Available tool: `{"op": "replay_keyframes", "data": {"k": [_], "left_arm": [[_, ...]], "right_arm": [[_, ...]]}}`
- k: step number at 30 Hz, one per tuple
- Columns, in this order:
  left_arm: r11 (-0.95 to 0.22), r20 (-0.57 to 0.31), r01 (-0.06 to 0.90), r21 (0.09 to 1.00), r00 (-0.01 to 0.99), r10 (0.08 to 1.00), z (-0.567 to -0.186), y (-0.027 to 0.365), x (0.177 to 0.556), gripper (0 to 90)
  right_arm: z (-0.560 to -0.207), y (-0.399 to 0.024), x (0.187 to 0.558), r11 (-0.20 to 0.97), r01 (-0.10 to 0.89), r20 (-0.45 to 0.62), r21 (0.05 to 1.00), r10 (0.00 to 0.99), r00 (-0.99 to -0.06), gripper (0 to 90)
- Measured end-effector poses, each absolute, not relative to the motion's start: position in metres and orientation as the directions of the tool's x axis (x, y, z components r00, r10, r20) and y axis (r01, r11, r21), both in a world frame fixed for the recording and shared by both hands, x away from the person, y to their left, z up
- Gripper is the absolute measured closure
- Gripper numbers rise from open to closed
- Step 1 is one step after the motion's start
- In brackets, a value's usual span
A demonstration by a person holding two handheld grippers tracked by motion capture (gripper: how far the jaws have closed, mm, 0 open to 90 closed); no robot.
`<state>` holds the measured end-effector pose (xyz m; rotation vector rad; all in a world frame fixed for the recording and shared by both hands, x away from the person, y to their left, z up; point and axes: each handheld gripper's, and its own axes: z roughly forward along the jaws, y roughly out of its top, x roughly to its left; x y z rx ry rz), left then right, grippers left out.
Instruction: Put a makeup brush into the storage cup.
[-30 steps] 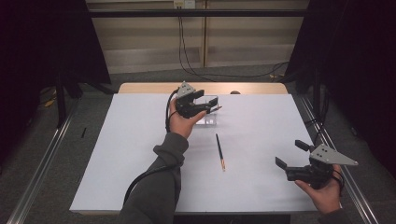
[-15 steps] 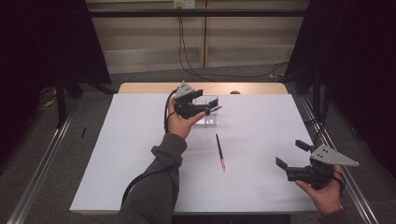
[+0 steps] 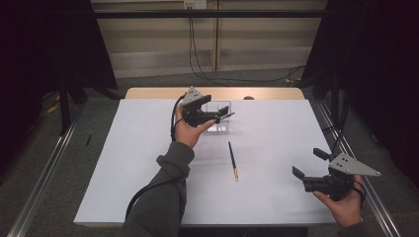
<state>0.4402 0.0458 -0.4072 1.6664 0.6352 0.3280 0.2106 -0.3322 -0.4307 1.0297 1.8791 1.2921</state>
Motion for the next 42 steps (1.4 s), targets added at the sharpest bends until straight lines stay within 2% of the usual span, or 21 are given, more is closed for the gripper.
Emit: {"op": "replay_keyframes", "data": {"k": [18, 29, 42], "left_arm": [[-0.087, -0.141, 0.225, 0.97, 0.822, 0.552, -0.408, 0.062, 0.435, 0.9], [-0.065, -0.178, 0.248, 0.967, 0.833, 0.524, -0.409, 0.066, 0.432, 0.0], [-0.105, -0.149, 0.236, 0.966, 0.841, 0.52, -0.408, 0.075, 0.424, 0.0]], "right_arm": [[-0.432, -0.331, 0.212, 0.211, 0.254, -0.056, 0.944, 0.86, -0.507, 4.3], [-0.431, -0.33, 0.212, 0.213, 0.25, -0.06, 0.944, 0.861, -0.505, 4.3], [-0.433, -0.33, 0.213, 0.21, 0.252, -0.056, 0.945, 0.861, -0.506, 4.3]]}}
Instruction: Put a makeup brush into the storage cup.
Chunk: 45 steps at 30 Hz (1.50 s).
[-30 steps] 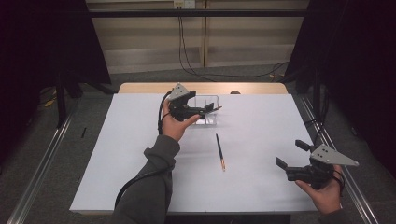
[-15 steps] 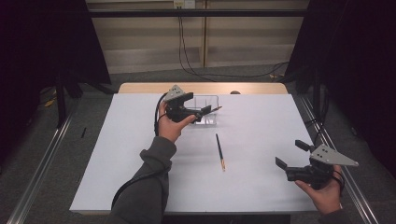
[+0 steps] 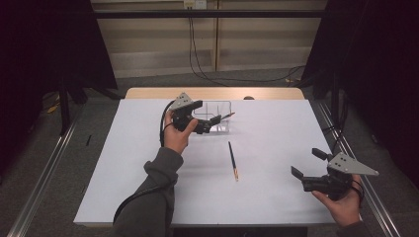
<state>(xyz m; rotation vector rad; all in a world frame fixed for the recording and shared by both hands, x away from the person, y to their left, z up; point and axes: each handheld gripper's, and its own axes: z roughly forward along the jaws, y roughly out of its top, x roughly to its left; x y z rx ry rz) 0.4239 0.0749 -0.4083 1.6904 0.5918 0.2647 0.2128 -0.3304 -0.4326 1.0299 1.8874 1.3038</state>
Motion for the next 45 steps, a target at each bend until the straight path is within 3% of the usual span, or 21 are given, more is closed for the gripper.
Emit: {"op": "replay_keyframes", "data": {"k": [45], "left_arm": [[-0.124, -0.155, 0.261, 0.957, 0.826, 0.542, -0.424, 0.126, 0.402, 0.0]], "right_arm": [[-0.433, -0.326, 0.214, 0.22, 0.257, -0.06, 0.941, 0.856, -0.513, 4.3]]}}
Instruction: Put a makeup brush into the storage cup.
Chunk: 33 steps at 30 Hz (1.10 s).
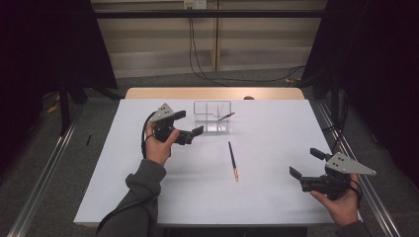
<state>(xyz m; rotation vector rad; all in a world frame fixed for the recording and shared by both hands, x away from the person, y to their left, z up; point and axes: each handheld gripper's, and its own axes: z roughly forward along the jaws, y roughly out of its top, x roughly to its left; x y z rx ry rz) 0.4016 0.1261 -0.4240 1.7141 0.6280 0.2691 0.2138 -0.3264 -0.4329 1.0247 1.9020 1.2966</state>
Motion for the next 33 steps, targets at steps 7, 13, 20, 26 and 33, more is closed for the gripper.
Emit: {"op": "replay_keyframes", "data": {"k": [7, 13, 20, 26, 33], "left_arm": [[-0.154, -0.139, 0.264, 0.952, 0.823, 0.551, -0.426, 0.13, 0.397, 0.3], [-0.163, -0.144, 0.273, 0.948, 0.825, 0.546, -0.428, 0.134, 0.393, 0.4], [-0.185, -0.131, 0.276, 0.943, 0.82, 0.557, -0.429, 0.139, 0.388, 0.4], [-0.18, -0.141, 0.286, 0.941, 0.817, 0.559, -0.433, 0.143, 0.384, 0.4], [-0.18, -0.147, 0.293, 0.939, 0.815, 0.561, -0.437, 0.148, 0.381, 0.4]], "right_arm": [[-0.433, -0.327, 0.214, 0.221, 0.253, -0.062, 0.942, 0.855, -0.515, 4.3], [-0.432, -0.325, 0.214, 0.222, 0.252, -0.061, 0.942, 0.852, -0.52, 4.3], [-0.433, -0.325, 0.215, 0.221, 0.256, -0.058, 0.941, 0.852, -0.521, 4.3], [-0.432, -0.325, 0.215, 0.223, 0.256, -0.06, 0.941, 0.851, -0.521, 4.3], [-0.433, -0.324, 0.215, 0.223, 0.254, -0.06, 0.941, 0.849, -0.525, 4.2]]}}
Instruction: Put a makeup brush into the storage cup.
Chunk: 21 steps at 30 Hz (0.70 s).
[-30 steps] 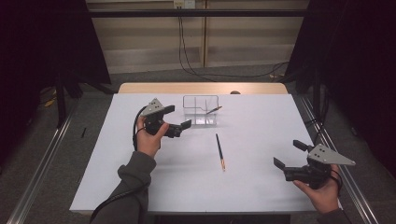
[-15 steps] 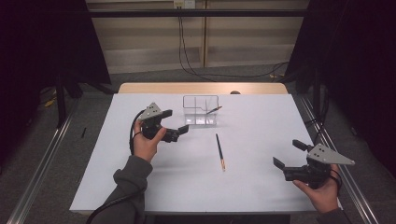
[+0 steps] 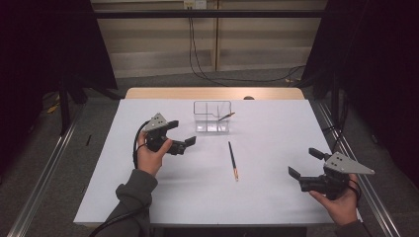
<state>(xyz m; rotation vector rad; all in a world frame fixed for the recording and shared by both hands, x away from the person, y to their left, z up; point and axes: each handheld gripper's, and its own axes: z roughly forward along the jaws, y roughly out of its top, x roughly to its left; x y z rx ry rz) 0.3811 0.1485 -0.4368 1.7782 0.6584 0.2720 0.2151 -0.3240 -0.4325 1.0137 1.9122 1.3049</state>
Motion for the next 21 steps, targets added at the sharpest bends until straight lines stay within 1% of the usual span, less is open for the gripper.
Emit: {"op": "replay_keyframes", "data": {"k": [1, 6, 8, 9, 11, 14, 15, 16, 17, 19, 21], "left_arm": [[-0.181, -0.146, 0.298, 0.937, 0.807, 0.573, -0.437, 0.149, 0.38, 0.4], [-0.198, -0.141, 0.306, 0.931, 0.804, 0.577, -0.44, 0.153, 0.378, 0.5], [-0.198, -0.143, 0.3, 0.933, 0.816, 0.561, -0.441, 0.155, 0.378, 0.4], [-0.209, -0.133, 0.305, 0.929, 0.804, 0.579, -0.441, 0.156, 0.377, 0.4], [-0.208, -0.143, 0.308, 0.928, 0.813, 0.564, -0.442, 0.157, 0.377, 0.4], [-0.215, -0.138, 0.313, 0.925, 0.805, 0.578, -0.442, 0.159, 0.374, 0.4], [-0.209, -0.144, 0.308, 0.928, 0.815, 0.561, -0.443, 0.16, 0.374, 0.4], [-0.206, -0.149, 0.314, 0.927, 0.811, 0.566, -0.443, 0.161, 0.373, 0.5], [-0.218, -0.133, 0.311, 0.925, 0.803, 0.58, -0.442, 0.162, 0.373, 0.5], [-0.207, -0.148, 0.316, 0.926, 0.808, 0.571, -0.443, 0.163, 0.372, 0.4], [-0.214, -0.143, 0.317, 0.924, 0.806, 0.575, -0.444, 0.165, 0.371, 0.4]], "right_arm": [[-0.432, -0.324, 0.215, 0.223, 0.257, -0.059, 0.94, 0.851, -0.523, 4.2], [-0.433, -0.325, 0.216, 0.219, 0.259, -0.057, 0.941, 0.854, -0.517, 4.3], [-0.434, -0.325, 0.216, 0.221, 0.257, -0.059, 0.941, 0.854, -0.517, 4.2], [-0.434, -0.325, 0.216, 0.22, 0.259, -0.058, 0.94, 0.855, -0.516, 4.2], [-0.434, -0.325, 0.216, 0.221, 0.259, -0.057, 0.94, 0.852, -0.52, 4.2], [-0.434, -0.324, 0.216, 0.223, 0.259, -0.058, 0.94, 0.851, -0.523, 4.2], [-0.434, -0.324, 0.216, 0.223, 0.26, -0.057, 0.94, 0.851, -0.522, 4.3], [-0.434, -0.324, 0.216, 0.223, 0.26, -0.057, 0.94, 0.851, -0.522, 4.3], [-0.434, -0.325, 0.216, 0.224, 0.261, -0.059, 0.939, 0.852, -0.521, 4.2], [-0.434, -0.325, 0.216, 0.225, 0.261, -0.059, 0.939, 0.851, -0.521, 4.2], [-0.434, -0.325, 0.216, 0.224, 0.261, -0.058, 0.939, 0.851, -0.522, 4.2]]}}
